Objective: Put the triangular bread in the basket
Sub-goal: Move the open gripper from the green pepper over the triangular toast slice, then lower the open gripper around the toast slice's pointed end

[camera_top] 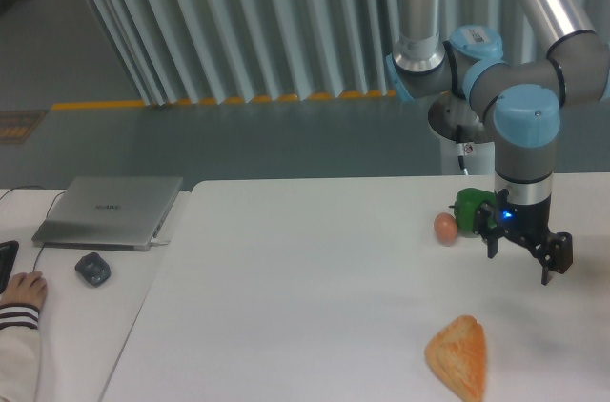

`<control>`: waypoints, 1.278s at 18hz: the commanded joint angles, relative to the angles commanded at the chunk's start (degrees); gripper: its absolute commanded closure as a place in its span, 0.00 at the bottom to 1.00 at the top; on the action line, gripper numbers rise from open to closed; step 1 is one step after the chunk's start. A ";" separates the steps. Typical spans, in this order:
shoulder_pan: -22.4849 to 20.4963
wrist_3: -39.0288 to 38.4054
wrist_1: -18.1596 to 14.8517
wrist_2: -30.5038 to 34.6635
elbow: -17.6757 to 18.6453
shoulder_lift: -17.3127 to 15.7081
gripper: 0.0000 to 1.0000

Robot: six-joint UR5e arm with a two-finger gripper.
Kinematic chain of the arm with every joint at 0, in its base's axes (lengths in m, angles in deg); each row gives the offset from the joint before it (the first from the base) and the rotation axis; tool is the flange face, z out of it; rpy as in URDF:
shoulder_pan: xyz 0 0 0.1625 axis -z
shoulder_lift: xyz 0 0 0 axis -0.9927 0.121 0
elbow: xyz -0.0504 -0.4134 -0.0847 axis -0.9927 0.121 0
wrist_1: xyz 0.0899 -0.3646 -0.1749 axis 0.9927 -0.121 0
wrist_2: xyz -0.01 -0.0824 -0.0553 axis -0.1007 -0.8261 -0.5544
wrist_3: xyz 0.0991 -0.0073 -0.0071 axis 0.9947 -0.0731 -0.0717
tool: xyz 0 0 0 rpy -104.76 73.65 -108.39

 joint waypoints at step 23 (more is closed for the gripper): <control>9.05 -11.46 2.81 -0.62 -5.63 9.66 0.00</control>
